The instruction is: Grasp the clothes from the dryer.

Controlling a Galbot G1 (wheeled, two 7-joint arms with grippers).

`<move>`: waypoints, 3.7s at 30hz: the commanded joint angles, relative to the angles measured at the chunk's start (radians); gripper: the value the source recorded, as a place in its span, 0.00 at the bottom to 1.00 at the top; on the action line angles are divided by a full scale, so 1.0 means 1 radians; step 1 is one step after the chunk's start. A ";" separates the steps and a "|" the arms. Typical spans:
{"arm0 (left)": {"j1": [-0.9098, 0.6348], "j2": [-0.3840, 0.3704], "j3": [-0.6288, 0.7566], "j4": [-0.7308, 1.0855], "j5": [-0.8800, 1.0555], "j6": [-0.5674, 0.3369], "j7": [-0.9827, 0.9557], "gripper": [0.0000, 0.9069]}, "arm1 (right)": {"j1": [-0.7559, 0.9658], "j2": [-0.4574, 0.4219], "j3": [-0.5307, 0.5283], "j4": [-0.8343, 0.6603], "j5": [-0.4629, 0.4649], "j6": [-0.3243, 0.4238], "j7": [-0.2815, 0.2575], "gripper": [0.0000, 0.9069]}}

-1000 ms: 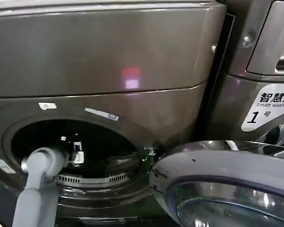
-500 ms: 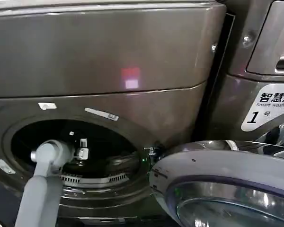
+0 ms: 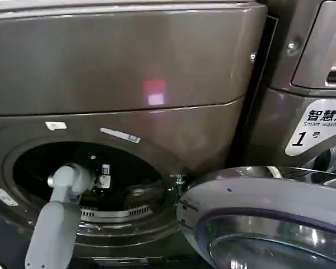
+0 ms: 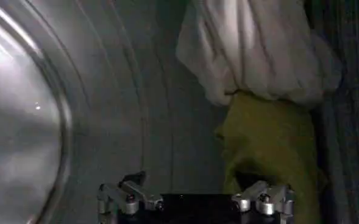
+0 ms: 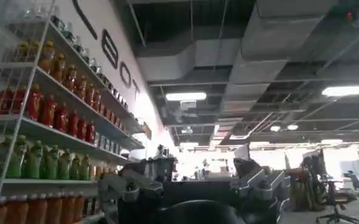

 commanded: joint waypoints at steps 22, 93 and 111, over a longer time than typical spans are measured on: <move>-0.011 0.004 0.008 0.105 -0.125 0.046 0.002 0.00 | -0.002 -0.001 -0.015 -0.004 0.000 0.006 0.001 1.00; -0.092 -0.213 -0.059 -0.144 -1.067 0.557 -1.397 0.00 | -0.008 -0.002 -0.042 0.015 -0.022 0.008 0.011 1.00; -0.077 -0.217 -0.052 -0.152 -1.085 0.558 -1.391 0.00 | -0.009 -0.010 -0.015 0.024 -0.017 -0.027 0.040 1.00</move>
